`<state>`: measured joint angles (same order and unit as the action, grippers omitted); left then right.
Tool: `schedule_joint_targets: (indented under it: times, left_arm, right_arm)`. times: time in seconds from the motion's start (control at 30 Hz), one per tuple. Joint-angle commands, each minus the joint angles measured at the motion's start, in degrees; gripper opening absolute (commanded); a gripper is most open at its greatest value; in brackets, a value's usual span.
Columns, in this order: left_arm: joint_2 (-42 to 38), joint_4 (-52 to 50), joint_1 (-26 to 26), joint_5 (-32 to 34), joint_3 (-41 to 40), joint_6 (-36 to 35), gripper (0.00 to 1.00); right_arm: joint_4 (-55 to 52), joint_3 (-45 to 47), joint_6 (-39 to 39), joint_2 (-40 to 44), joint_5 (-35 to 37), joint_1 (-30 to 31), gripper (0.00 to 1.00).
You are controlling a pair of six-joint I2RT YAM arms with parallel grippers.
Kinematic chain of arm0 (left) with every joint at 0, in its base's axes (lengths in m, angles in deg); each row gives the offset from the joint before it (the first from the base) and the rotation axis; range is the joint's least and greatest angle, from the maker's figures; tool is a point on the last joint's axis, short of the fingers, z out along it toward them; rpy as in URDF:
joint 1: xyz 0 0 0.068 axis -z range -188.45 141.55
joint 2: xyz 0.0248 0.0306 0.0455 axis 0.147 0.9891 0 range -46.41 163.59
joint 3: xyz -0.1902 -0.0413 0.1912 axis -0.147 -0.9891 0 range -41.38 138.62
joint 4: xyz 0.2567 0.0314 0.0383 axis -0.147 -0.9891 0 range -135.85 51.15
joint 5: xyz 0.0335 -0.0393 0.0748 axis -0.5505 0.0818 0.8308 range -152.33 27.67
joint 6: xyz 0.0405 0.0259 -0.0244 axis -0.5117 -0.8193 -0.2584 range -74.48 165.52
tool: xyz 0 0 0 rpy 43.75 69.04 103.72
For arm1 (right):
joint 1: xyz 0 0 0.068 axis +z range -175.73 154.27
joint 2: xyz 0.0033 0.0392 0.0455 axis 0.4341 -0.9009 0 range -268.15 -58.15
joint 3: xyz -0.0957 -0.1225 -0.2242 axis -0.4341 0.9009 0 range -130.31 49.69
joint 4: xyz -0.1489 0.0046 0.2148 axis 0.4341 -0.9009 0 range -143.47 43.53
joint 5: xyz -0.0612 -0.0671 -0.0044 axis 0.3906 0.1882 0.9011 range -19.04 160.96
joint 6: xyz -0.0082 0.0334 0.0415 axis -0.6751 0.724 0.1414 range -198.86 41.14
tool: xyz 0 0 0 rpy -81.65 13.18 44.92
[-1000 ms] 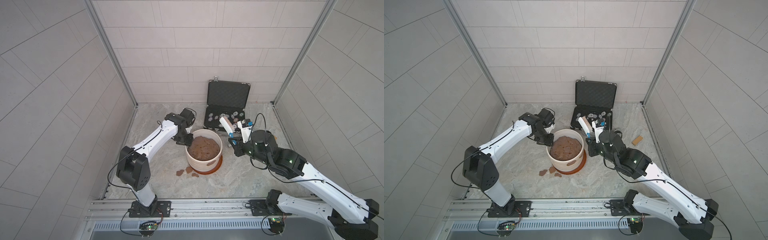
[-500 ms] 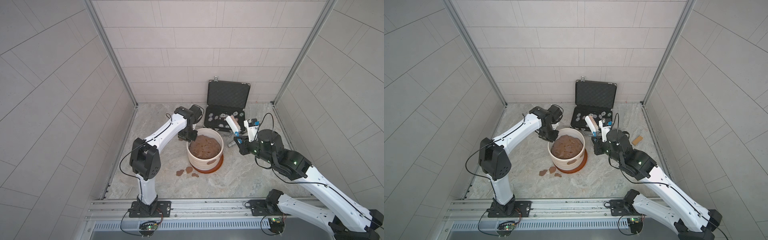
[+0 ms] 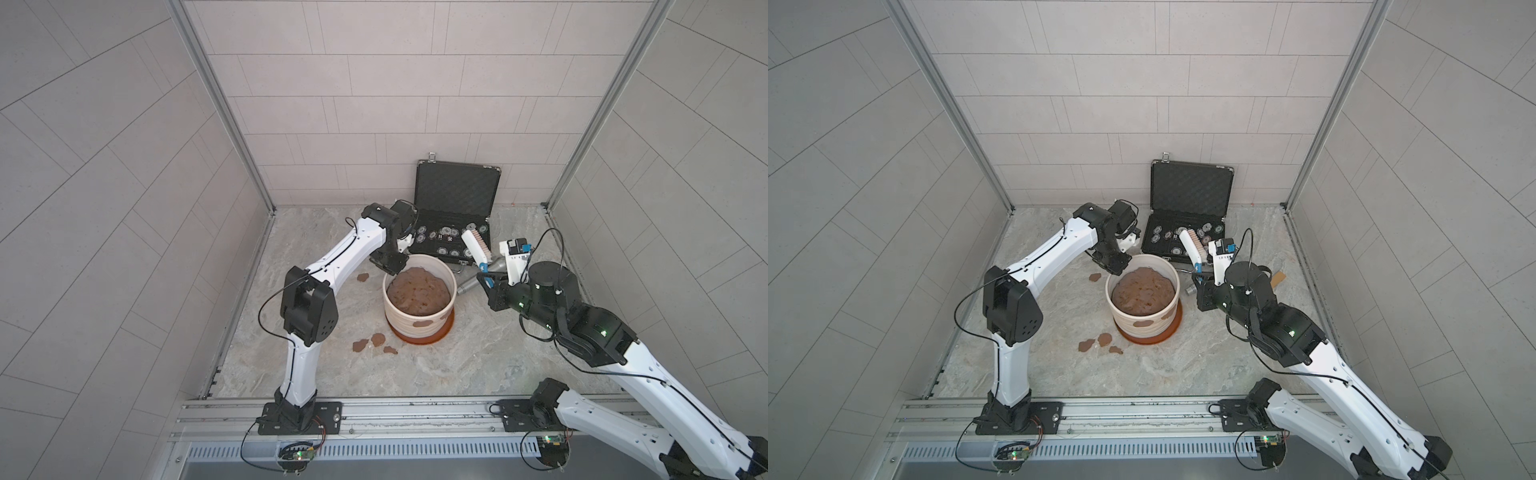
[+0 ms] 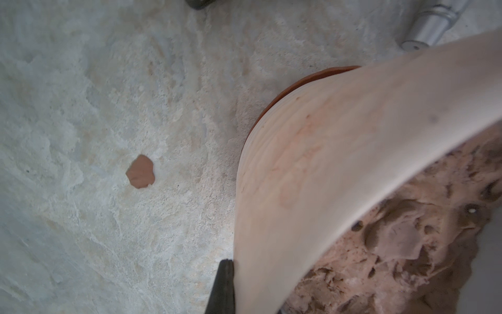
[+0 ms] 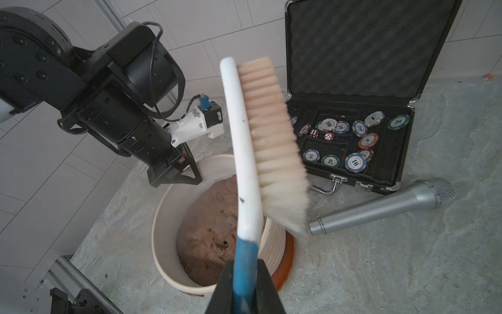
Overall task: Scrub the dried mud off the ceramic pot
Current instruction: Rotate the pot on the tray.
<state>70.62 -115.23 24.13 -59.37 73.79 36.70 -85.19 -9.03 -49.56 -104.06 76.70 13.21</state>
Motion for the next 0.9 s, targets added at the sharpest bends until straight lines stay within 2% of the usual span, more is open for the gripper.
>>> schedule_joint_targets:
  times: [0.0,0.1,0.23,0.4,0.53,0.63,0.77,0.87]
  left_arm:
    - [-3.5,-1.8,0.7,-15.8,8.2,-7.1,0.00]
    - [-1.3,-5.2,0.6,-18.2,11.9,-11.4,0.00]
    - [0.6,-8.3,0.6,-20.9,15.0,-17.7,0.00]
    - [3.0,-10.0,0.6,-21.6,16.1,-26.9,0.00]
    - [6.3,-11.4,0.6,-22.7,20.1,-28.6,0.00]
    - [8.1,-11.9,0.6,-23.3,21.7,-28.4,0.05]
    - [8.7,-11.9,0.5,-22.8,22.0,-26.5,0.18]
    - [8.1,-13.3,0.5,-25.2,21.6,-26.4,0.30]
  right_arm:
    - [0.2,0.4,-0.8,0.6,-0.7,-0.4,0.00]
    - [0.0,0.8,-0.9,0.9,-2.1,-0.6,0.00]
    - [0.9,3.0,-4.1,2.6,-9.1,-0.6,0.00]
    - [7.7,8.1,-9.2,6.0,-25.4,-0.1,0.00]
    - [11.0,9.9,-14.2,8.1,-35.8,1.1,0.00]
    - [10.5,10.6,-18.6,10.5,-38.7,1.6,0.00]
    - [7.1,11.0,-22.4,11.2,-41.1,2.4,0.00]
    - [6.0,11.5,-22.1,9.0,-40.6,4.5,0.00]
